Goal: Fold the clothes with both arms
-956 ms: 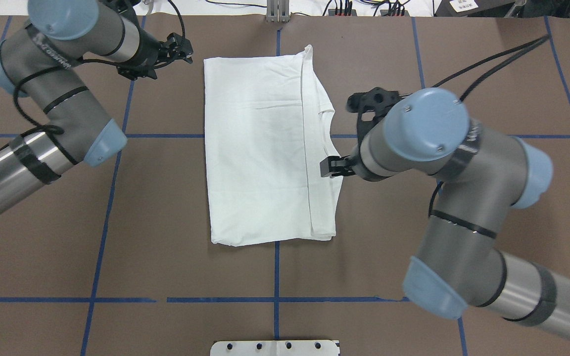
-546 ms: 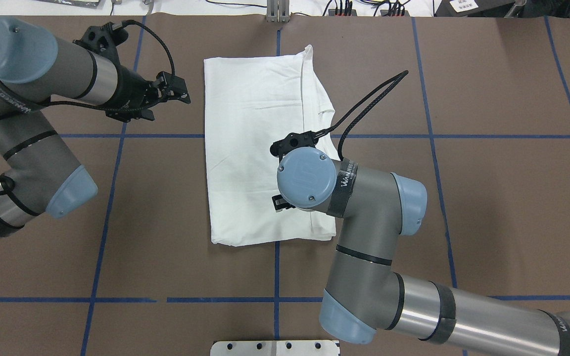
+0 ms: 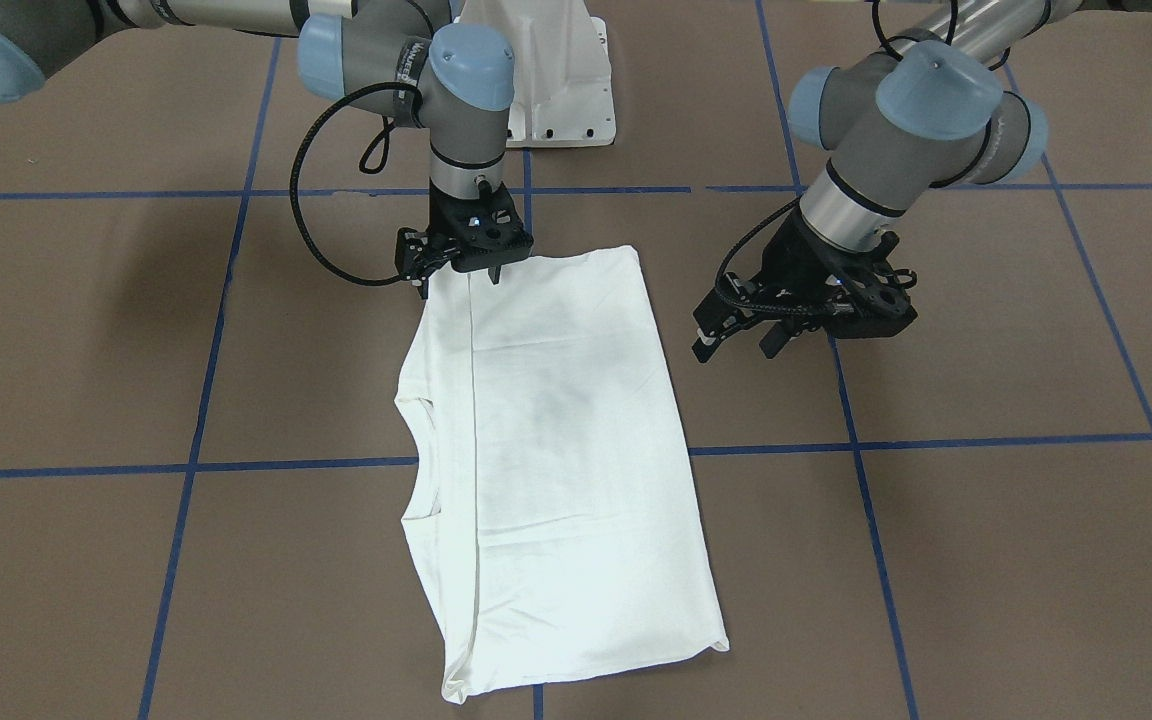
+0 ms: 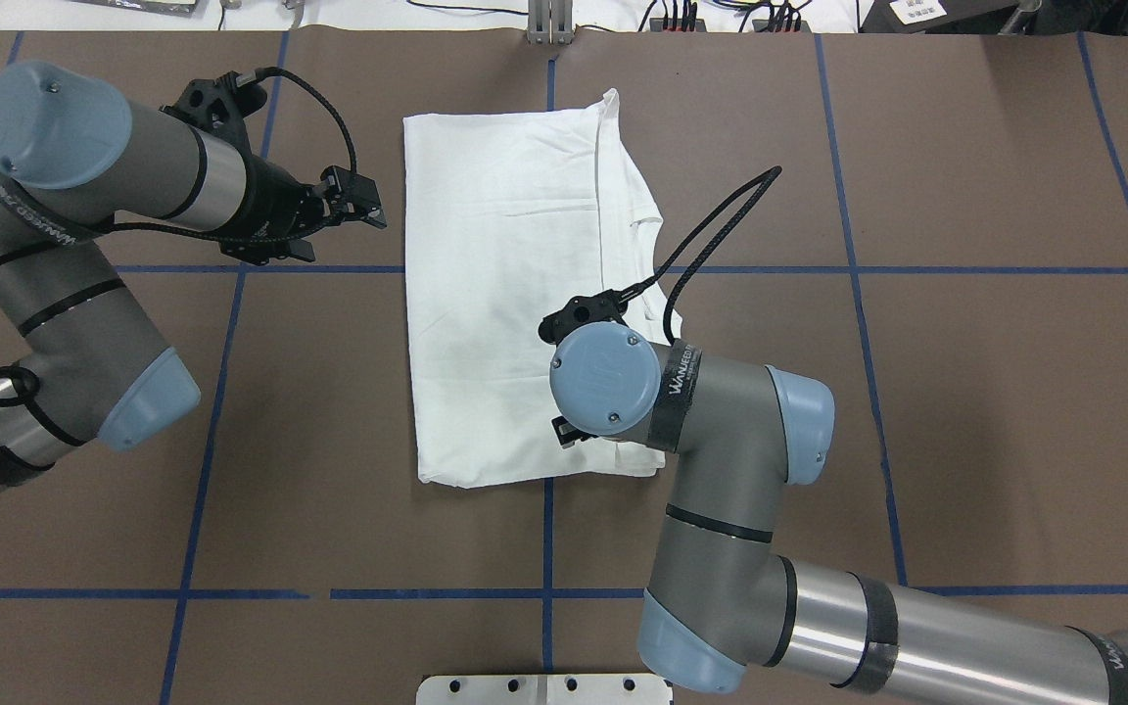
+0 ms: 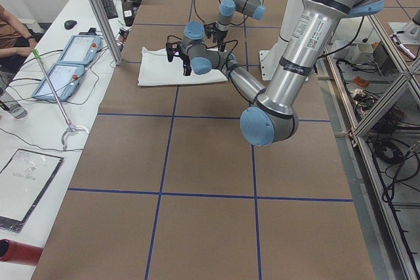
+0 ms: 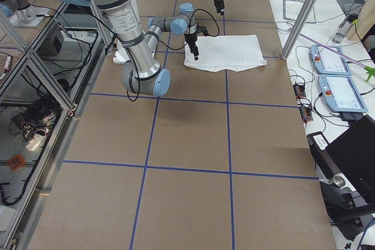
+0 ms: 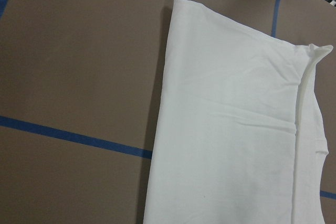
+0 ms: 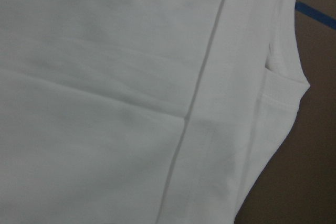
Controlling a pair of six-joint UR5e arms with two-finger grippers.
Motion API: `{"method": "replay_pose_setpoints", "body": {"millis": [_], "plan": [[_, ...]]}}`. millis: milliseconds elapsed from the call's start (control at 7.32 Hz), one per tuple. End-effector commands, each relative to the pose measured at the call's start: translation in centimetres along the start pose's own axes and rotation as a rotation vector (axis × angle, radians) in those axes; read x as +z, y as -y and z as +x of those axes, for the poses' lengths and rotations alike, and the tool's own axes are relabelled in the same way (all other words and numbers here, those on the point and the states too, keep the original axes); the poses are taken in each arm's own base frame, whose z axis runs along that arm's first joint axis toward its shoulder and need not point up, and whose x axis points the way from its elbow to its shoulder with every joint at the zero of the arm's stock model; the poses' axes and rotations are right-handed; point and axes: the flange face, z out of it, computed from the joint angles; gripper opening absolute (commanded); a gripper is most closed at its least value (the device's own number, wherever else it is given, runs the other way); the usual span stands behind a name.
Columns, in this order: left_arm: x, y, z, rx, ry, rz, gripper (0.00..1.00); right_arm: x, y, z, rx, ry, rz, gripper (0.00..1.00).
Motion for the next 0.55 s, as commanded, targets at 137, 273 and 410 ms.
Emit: {"method": "replay_pose_setpoints", "body": {"millis": [137,273,410], "plan": [[0.21,-0.11,0.12,-0.001,0.001,-0.003,1.0,1.29,-1.59,-0.37,-0.024,-0.009,-0.024,1.0],[0.18,-0.13,0.22,0.0,-0.001,-0.005,1.0,1.3,-1.68,-0.45,-0.025,-0.008,-0.026,1.0],[0.21,-0.21,0.33,0.001,-0.002,-0.006,1.0,1.38,-1.72,-0.4,-0.025,-0.009,-0.027,1.0]]}}
